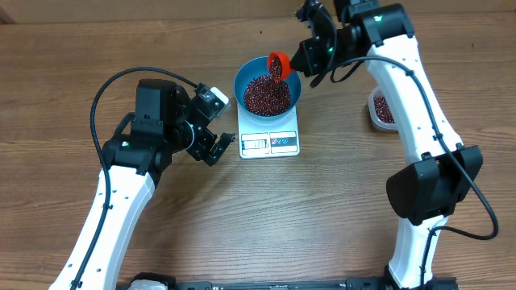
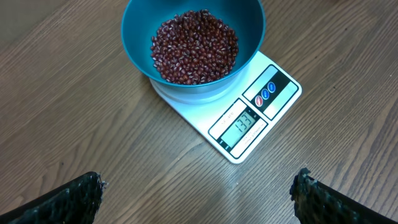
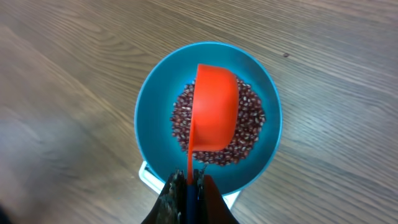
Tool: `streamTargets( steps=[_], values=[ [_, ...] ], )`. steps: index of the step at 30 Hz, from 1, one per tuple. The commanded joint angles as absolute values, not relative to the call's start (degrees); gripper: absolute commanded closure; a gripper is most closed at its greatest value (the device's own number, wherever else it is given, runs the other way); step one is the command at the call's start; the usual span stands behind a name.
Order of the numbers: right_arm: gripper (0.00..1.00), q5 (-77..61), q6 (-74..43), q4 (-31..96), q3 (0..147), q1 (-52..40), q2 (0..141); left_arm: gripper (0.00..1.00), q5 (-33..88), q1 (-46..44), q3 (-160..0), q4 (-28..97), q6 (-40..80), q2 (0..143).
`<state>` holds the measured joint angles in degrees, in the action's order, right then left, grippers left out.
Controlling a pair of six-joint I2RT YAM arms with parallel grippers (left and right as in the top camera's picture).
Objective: Scoop item into bowl and weigh 150g on scale
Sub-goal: 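Tilt the scoop to pour beans into the teal bowl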
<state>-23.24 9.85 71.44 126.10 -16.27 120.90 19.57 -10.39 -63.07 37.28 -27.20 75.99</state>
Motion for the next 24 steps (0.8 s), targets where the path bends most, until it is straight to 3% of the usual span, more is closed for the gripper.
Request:
streamTargets(
  steps=[1,24],
  values=[
    [0.96,-15.8,11.0,71.0,128.3,-18.2,119.8,0.00,20.6,-10.2,-64.3,37.3,-27.9,76.2],
    [0.96,-11.0,15.5,71.2,128.3,-21.7,119.8,0.01,20.6,-10.2,-64.3,37.3,-27.9,76.2]
  ],
)
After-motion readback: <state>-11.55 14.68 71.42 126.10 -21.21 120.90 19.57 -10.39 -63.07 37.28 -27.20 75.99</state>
